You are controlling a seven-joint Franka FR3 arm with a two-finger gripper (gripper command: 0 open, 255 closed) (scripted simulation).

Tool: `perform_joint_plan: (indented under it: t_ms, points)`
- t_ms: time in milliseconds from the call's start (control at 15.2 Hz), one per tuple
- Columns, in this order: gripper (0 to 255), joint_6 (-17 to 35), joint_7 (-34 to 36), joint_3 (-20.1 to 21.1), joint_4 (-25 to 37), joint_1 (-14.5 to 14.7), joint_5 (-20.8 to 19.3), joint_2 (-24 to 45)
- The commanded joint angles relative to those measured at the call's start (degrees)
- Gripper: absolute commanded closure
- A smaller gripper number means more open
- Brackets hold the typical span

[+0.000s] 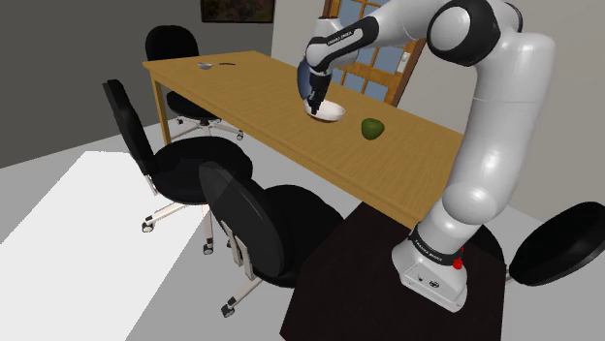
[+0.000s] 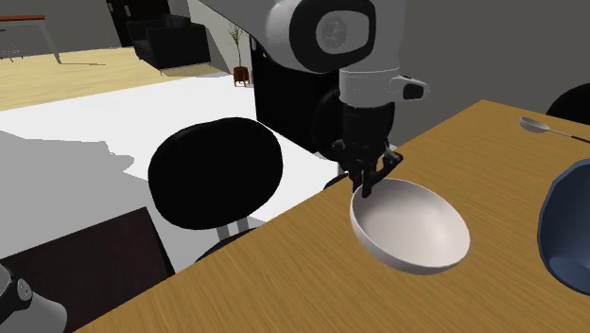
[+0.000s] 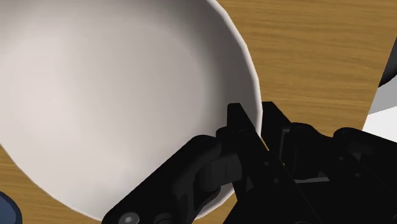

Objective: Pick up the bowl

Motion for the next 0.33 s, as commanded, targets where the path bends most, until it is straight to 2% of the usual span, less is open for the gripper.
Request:
perform_joint_plan:
  t_ms: [0, 264]
  points:
    - [255, -1.31, -0.20, -0.05, 0.46, 0.00, -0.04, -0.87]
    - [255, -2.74, -0.33, -0.07, 1.25, 0.03, -0.06, -1.53]
